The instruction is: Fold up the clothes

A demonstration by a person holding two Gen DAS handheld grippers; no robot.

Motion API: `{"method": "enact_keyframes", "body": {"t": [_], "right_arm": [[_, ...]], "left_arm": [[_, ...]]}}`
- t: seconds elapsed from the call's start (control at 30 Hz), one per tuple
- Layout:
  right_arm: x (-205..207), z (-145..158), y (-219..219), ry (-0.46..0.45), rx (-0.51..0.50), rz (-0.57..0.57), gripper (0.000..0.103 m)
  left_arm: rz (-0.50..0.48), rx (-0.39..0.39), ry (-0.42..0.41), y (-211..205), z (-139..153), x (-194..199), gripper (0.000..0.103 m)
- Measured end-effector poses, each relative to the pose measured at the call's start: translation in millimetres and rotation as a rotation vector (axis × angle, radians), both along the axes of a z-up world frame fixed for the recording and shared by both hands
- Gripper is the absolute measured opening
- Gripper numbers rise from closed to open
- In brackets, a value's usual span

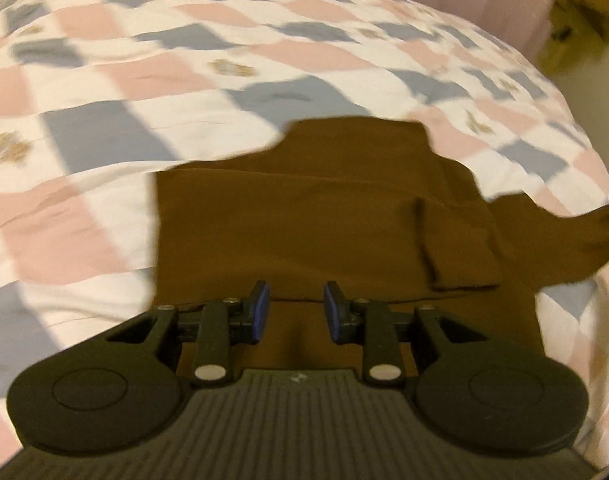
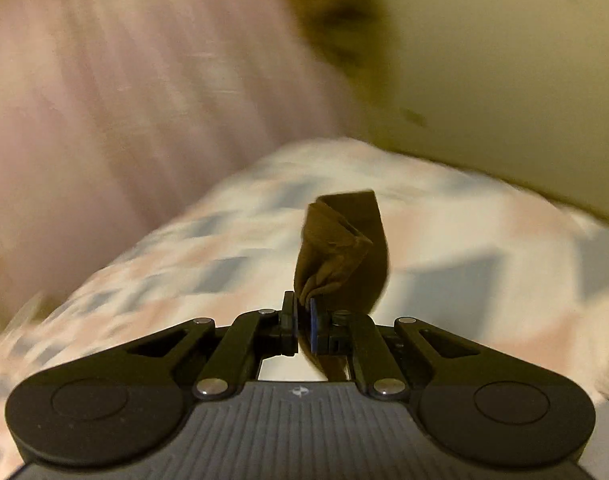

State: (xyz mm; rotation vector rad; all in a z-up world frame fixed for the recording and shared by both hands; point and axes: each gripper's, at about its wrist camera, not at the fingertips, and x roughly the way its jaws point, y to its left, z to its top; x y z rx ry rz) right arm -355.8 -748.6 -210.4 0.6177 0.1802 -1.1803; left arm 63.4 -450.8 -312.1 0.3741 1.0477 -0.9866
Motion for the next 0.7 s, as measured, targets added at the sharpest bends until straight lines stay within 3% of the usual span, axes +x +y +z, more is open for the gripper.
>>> {"method": "enact_keyframes", "body": {"t": [0.07,0.17,0.33,0.4,0.43,0.47,0.57,0.7], "right_arm": [[72,28,37,0.0,-0.066,0.131,0.007],[180,42,97,-0.038,-0.107,0.338,0.008],[330,8,198,-0.03,-0.046,0.631,0.009],[380,-27,234,0.022,0.066,0.76,0.019],[401,-45,248,0.072,0.149,0.816,0.038],[423,-64,270,0.143,0.255,0.873,0.046],[430,-98,305,0.268,0.417,0.894,0.045],[381,-118,295,0.334,0.523,0.776,0.046]], "left_arm": [[0.051,-0.01,0.013,22,5,24,0.024],[0.133,-0.034,0.032,59,12,63,0.024],[0.236,-0.032,0.013,128,19,127,0.024],[0.268,-0.017,0.009,151,16,151,0.025],[0.277,-0.01,0.015,159,12,160,0.025],[0.286,0.006,0.027,168,7,172,0.025],[0.28,0.012,0.074,177,-5,190,0.027],[0.239,-0.043,0.15,159,-16,201,0.032]]}}
